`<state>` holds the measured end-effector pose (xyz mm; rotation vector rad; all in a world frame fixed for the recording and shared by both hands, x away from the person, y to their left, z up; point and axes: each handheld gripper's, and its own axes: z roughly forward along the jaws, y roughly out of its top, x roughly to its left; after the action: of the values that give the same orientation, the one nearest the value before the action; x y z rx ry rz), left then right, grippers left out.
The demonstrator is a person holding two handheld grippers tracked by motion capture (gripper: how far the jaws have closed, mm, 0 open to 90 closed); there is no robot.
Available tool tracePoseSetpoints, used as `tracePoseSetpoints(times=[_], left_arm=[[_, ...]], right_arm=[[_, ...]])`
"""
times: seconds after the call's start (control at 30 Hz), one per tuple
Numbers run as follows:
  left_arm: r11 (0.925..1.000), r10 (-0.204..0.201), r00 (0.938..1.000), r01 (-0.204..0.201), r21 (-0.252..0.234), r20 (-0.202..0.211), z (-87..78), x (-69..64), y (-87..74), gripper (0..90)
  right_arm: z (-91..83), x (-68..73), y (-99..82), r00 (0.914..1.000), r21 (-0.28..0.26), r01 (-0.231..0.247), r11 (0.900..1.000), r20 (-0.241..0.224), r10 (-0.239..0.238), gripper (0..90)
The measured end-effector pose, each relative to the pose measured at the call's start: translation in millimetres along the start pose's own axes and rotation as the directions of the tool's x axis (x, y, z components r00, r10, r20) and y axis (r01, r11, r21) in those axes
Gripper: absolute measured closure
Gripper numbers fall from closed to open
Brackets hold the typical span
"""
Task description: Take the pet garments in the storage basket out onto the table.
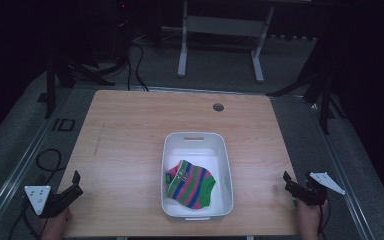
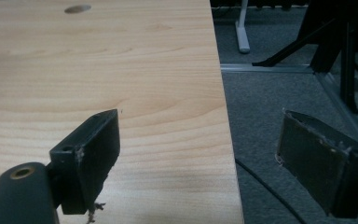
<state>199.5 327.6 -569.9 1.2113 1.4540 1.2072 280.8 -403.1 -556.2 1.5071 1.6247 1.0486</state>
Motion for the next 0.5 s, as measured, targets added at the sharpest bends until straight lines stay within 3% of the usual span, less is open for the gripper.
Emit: tracePoseSetpoints(times=[0.1, 0.23, 0.33, 0.43, 0.5], left_arm=[[1.0, 0.001, 1.0, -0.001, 0.005, 0.008, 0.3, 0.0, 0.1, 0.9], [1.0, -0.002, 0.9999, 0.002, 0.008, 0.011, 0.5, 0.3, 0.3, 0.9], [1.0, -0.003, 0.9999, 0.003, 0.008, 0.013, 0.5, 0.5, 0.3, 0.9], [1.0, 0.0, 0.9999, 0.0, 0.009, 0.016, 0.3, 0.4, 0.3, 0.9], [1.0, -0.003, 0.9998, 0.003, 0.009, 0.019, 0.3, 0.5, 0.2, 0.9]], right_arm=[[1.1, 1.3, 0.5, 0.9999, 0.02, 0.016, 0.9997, -0.001, -0.016, 12.9], [4.9, -1.9, 1.9, 0.9999, 0.074, -0.003, 0.9973, -0.014, 0.004, 12.9], [5.7, -2.6, 2.2, 0.9998, 0.074, -0.002, 0.9972, -0.02, 0.004, 12.9], [6.3, -2.6, 2.5, 0.9992, 0.091, 0.036, 0.9952, -0.023, -0.034, 12.9], [6.4, -3.6, 2.2, 0.9955, 0.114, 0.079, 0.9903, -0.06, -0.073, 14.0]])
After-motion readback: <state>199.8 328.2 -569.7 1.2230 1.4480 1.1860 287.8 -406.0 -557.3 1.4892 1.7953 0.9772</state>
